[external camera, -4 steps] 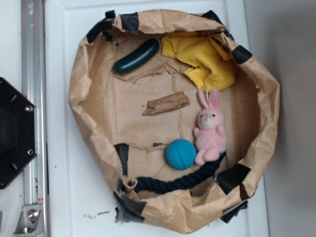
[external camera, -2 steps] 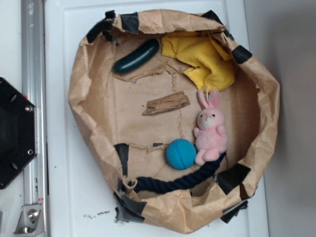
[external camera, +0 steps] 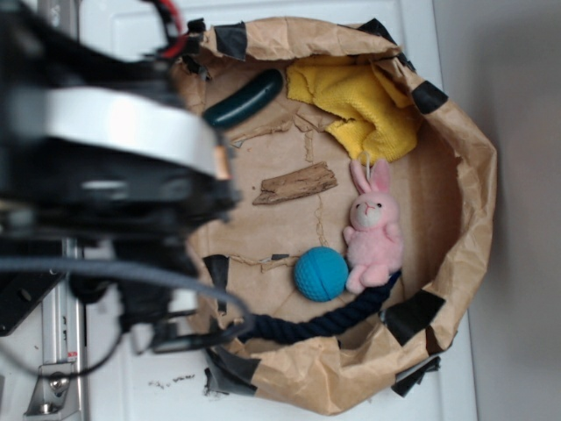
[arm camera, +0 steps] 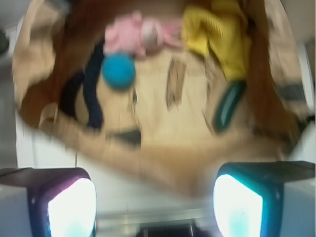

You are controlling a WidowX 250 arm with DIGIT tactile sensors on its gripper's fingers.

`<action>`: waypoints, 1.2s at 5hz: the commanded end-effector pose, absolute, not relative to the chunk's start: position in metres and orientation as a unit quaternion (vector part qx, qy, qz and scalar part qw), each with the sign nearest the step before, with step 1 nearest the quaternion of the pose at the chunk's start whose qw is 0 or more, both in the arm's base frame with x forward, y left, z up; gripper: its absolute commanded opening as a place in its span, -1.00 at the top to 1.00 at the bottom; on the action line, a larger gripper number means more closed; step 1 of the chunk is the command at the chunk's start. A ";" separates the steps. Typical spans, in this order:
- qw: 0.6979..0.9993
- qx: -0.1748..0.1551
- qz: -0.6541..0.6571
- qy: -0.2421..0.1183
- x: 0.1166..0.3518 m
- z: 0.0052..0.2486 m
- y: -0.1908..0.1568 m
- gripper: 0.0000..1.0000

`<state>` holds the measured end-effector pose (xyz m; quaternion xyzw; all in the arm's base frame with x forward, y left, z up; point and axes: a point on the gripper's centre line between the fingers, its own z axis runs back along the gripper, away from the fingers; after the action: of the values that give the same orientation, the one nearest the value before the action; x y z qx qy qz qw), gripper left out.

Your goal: Grab the wood chip.

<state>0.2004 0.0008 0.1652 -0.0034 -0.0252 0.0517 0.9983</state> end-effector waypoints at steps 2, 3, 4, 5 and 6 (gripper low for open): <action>0.988 0.007 0.144 -0.051 0.257 0.080 0.041 -1.00; 0.989 -0.004 0.139 -0.050 0.266 0.050 0.046 -1.00; 0.990 -0.003 0.136 -0.043 0.274 0.031 0.046 -1.00; 0.990 0.001 0.134 -0.036 0.278 0.017 0.046 -1.00; 0.991 0.005 0.132 -0.031 0.273 0.010 0.044 -1.00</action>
<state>0.2718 0.0447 0.0134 0.0035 -0.0230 0.1404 0.9898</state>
